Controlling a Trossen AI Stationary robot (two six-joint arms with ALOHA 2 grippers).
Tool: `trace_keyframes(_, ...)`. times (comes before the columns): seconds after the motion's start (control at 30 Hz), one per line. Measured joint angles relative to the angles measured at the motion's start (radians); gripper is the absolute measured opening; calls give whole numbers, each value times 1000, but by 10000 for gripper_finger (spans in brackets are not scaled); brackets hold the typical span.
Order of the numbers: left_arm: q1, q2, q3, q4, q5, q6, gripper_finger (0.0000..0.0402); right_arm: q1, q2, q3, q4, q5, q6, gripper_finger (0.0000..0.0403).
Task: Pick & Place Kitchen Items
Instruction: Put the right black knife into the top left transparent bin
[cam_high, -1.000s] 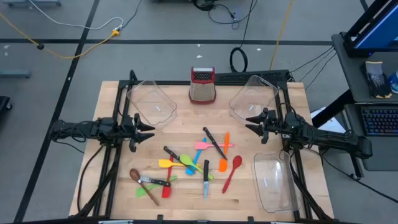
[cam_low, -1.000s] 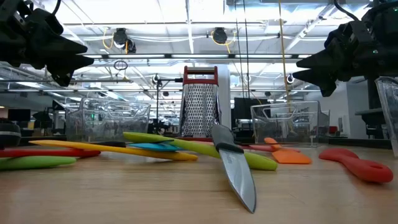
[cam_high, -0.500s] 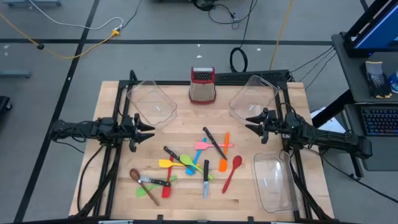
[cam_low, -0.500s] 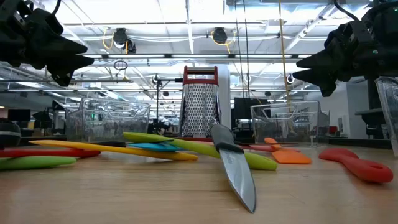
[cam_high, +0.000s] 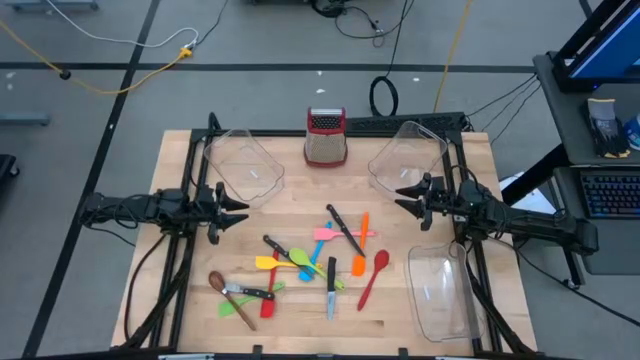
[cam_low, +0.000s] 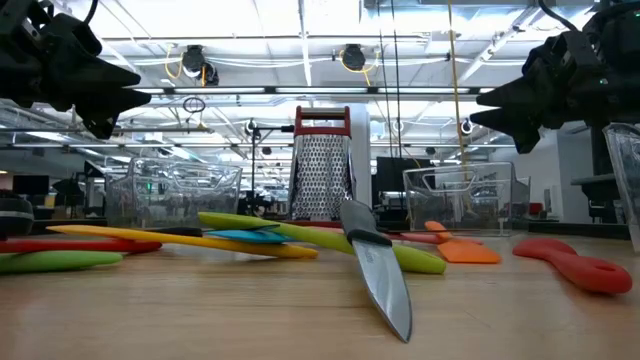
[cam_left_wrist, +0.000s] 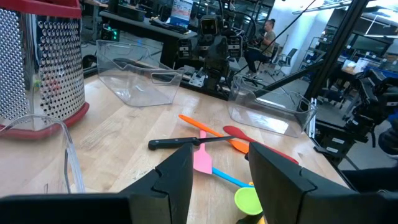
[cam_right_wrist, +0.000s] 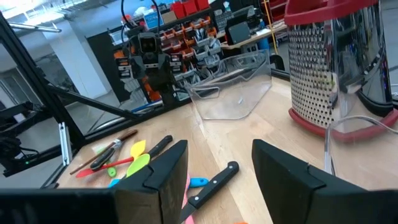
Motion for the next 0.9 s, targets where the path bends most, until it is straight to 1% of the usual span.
trace_keyframes(0.6,0,0,0,0,0,0,157,0,0,0,-2,-2,6,171)
trace_keyframes(0.9,0,0,0,0,0,0,157,0,0,0,-9,-3,168,171)
